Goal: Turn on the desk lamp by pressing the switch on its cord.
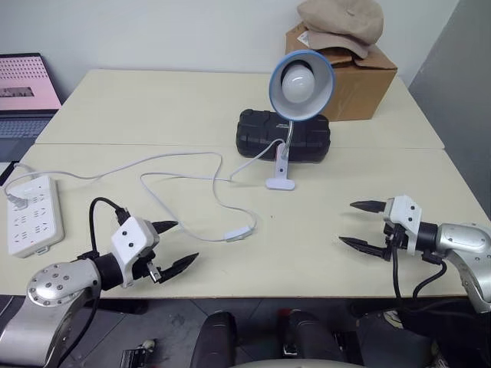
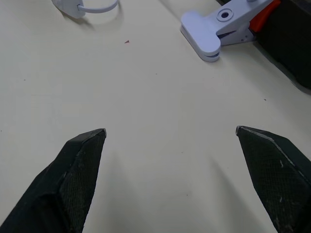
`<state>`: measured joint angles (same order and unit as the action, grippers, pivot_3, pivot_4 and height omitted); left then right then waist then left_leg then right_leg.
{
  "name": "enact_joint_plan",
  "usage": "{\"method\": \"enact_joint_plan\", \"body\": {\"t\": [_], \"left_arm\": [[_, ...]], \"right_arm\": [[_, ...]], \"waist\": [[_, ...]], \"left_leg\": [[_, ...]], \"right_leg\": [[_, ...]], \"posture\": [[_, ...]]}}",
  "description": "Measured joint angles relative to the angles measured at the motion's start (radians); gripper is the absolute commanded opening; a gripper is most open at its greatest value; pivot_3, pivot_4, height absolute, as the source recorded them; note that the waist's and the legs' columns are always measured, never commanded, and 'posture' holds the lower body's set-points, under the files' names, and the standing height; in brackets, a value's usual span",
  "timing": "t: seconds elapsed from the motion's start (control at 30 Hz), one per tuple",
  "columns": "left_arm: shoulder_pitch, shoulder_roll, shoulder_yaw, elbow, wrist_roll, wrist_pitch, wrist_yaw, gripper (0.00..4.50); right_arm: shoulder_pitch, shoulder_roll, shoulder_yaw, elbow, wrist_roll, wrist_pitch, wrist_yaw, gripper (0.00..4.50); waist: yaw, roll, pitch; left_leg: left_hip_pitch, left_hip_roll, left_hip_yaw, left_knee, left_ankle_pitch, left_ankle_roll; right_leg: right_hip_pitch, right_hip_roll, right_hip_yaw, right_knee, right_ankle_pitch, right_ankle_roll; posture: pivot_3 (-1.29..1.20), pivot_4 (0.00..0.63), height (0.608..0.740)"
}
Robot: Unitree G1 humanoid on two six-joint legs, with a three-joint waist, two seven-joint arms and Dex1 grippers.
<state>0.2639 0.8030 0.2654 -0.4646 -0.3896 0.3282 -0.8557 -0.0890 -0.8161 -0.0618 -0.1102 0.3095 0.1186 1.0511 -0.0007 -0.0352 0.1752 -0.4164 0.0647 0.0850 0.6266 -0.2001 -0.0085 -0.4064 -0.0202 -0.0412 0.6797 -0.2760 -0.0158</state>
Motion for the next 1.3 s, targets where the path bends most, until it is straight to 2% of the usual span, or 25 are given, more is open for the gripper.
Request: {"method": "enact_joint_plan", "body": {"t": [0.43, 0.6, 0.8, 1.1, 1.3], "left_arm": [[-0.015, 0.0, 0.01, -0.036, 0.004, 0.06, 0.04, 4.45], [-0.044, 0.016, -0.005, -0.033, 0.024, 0.007, -0.008, 4.45], [-0.107, 0.018, -0.091, -0.018, 0.04, 0.008, -0.032, 4.45], [-0.29, -0.029, -0.279, 0.167, 0.148, -0.076, -0.055, 4.45], [-0.357, -0.063, -0.349, 0.261, 0.174, -0.126, -0.087, 4.45]], "right_arm": [[-0.033, 0.019, 0.023, -0.004, -0.004, 0.005, -0.001, 4.5], [-0.032, 0.032, 0.032, -0.042, -0.004, 0.032, -0.013, 4.5], [-0.012, 0.031, 0.035, -0.126, 0.01, 0.094, -0.029, 4.5], [0.045, -0.028, 0.025, -0.321, 0.033, 0.315, -0.078, 4.5], [0.086, -0.028, 0.02, -0.409, 0.042, 0.394, -0.122, 4.5]], "waist": [[0.001, 0.0, 0.0], [0.001, 0.0, 0.0], [0.002, 0.0, 0.0], [0.007, 0.0, 0.0], [0.004, 0.0, 0.0]], "left_leg": [[0.0, 0.0, 0.0, 0.0, 0.0, 0.0], [0.0, 0.0, 0.0, 0.0, 0.0, 0.0], [0.0, 0.0, 0.0, 0.0, 0.0, 0.0], [0.0, 0.0, 0.0, 0.0, 0.0, 0.0], [-0.001, 0.0, 0.0, 0.0, 0.0, 0.0]], "right_leg": [[0.0, 0.0, 0.0, 0.0, 0.0, 0.0], [0.0, 0.0, 0.0, 0.0, 0.0, 0.0], [0.0, 0.0, 0.0, 0.0, 0.0, 0.0], [0.0, 0.0, 0.0, 0.0, 0.0, 0.0], [0.0, 0.0, 0.0, 0.0, 0.0, 0.0]], "posture": [[0.0, 0.15, 0.74], [0.0, 0.15, 0.74], [0.0, 0.15, 0.74], [0.0, 0.15, 0.74], [0.0, 0.15, 0.74]]}}
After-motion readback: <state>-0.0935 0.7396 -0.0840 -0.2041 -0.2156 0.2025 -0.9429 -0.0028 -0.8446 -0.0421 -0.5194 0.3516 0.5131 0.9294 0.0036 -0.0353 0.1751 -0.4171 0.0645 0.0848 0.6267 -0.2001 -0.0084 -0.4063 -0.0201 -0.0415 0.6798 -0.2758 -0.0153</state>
